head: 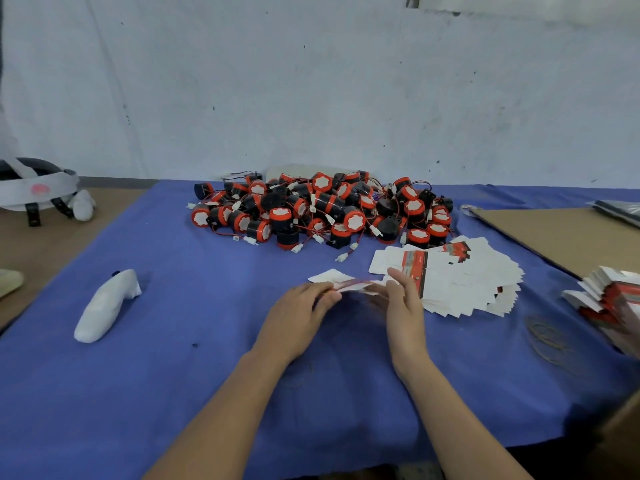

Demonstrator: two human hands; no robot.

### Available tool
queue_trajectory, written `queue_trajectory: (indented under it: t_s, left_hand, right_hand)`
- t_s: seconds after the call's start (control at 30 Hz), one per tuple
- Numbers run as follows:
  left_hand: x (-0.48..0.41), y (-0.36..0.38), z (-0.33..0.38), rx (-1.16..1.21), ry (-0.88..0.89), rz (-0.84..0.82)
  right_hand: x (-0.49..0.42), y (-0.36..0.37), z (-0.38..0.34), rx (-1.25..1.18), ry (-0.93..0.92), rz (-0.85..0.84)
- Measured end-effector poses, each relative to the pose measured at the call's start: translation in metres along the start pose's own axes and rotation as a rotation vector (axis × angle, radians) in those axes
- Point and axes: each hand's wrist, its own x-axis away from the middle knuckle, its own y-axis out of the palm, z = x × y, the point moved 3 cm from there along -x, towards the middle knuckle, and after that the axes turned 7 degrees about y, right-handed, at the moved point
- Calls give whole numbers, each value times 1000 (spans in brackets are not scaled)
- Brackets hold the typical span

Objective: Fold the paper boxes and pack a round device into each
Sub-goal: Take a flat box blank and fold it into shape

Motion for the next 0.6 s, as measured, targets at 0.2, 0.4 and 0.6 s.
queue_trajectory:
  t_s: [0.2,0.4,0.6]
  left_hand:
    - [9,-19,6,54,-28,313]
    - [10,-34,-16,597,-339,532]
    - [9,-24,-10,584,-289,314]
  right_hand:
    - [16,8,-8,129,-261,-35]
    - [24,8,-11,221,-332,-56]
    - [19,19,-3,386,-233,-242]
